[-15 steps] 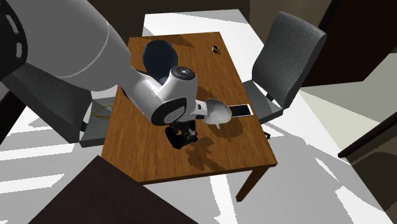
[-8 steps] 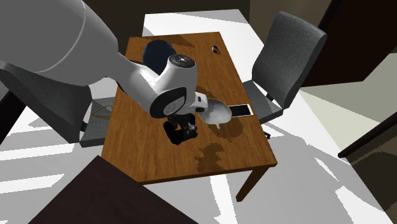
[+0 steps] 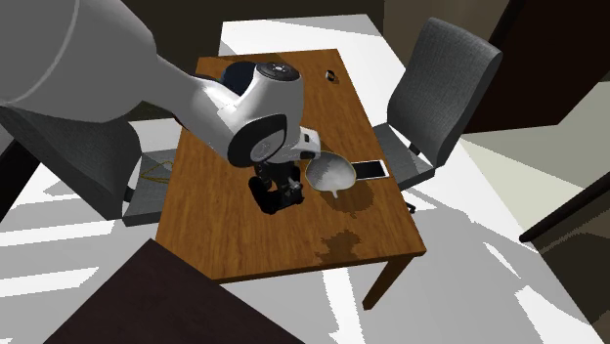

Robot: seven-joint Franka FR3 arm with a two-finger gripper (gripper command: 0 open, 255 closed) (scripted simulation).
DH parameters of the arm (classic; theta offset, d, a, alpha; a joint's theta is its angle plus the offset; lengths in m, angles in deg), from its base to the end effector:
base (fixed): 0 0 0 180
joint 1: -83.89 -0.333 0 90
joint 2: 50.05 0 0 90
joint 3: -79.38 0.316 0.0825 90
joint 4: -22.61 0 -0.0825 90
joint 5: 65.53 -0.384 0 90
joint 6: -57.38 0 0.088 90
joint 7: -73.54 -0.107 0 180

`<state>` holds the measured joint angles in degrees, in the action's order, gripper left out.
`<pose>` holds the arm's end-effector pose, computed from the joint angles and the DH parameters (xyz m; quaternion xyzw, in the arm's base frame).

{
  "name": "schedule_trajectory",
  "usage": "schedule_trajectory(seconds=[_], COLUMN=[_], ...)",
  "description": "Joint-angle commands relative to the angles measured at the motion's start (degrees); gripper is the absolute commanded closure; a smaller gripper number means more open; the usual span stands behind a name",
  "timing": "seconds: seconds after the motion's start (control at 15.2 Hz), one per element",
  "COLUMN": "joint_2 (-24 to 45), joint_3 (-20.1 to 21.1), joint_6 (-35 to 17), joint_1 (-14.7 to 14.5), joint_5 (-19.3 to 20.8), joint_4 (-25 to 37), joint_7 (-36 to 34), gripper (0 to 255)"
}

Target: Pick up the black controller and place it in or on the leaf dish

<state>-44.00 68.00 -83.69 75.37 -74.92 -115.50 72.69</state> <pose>0.4886 -0.0255 0.2650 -0.9942 0.0969 0.0245 0.0398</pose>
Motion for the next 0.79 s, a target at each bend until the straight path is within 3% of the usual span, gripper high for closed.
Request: schedule_trajectory(seconds=[0.0, 0.73], joint_2=[1.21, 21.69], joint_3=[-0.17, -0.18], joint_6=[1.53, 13.81], joint_1=[0.29, 4.79], joint_5=[-0.06, -3.03], joint_4=[2.66, 34.52], joint_7=[0.34, 4.23], gripper=[255, 255])
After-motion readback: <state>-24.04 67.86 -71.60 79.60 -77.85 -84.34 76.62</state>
